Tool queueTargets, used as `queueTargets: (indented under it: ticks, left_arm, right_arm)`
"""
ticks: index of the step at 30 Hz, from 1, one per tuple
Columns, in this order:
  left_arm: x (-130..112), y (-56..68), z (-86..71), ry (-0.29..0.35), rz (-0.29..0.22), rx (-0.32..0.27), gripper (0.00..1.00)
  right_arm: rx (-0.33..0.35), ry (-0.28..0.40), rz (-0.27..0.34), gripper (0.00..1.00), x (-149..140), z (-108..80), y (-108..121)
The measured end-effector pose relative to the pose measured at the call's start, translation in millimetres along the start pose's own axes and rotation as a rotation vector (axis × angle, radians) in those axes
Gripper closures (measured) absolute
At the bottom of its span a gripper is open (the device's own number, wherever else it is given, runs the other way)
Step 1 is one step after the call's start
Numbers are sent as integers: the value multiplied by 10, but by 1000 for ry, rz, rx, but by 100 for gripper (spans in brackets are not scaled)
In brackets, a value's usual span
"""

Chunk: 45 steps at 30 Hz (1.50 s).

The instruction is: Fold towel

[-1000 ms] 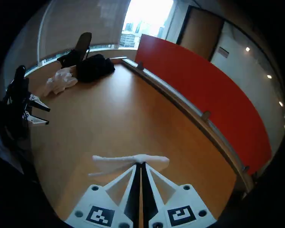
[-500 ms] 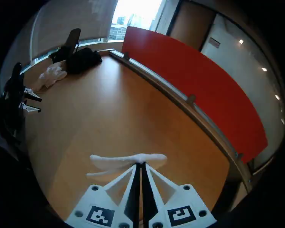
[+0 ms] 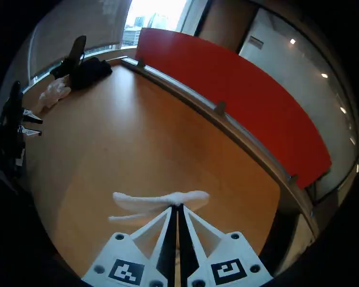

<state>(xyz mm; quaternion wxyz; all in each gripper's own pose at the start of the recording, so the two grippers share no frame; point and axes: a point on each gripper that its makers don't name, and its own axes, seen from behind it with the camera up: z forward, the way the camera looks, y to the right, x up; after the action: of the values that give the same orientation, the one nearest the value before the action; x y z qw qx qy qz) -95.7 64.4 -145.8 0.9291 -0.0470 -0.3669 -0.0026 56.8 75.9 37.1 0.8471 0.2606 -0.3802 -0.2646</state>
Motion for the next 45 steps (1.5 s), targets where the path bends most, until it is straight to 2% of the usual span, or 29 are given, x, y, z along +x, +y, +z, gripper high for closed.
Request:
queueTargets:
  ticks: [17,32,45]
  left_arm:
    - [49,107,32,-11,19,-2,9]
    - [87,215,75,-15,40,-15,10]
    - [90,269,91,-19,58,-28,10]
  right_arm:
    - [-55,-66,62,98,-524,-129,480]
    - [-98,-103,88,98,-880,-322,684]
    - [-126,-120,122,98,-1119,-450,748]
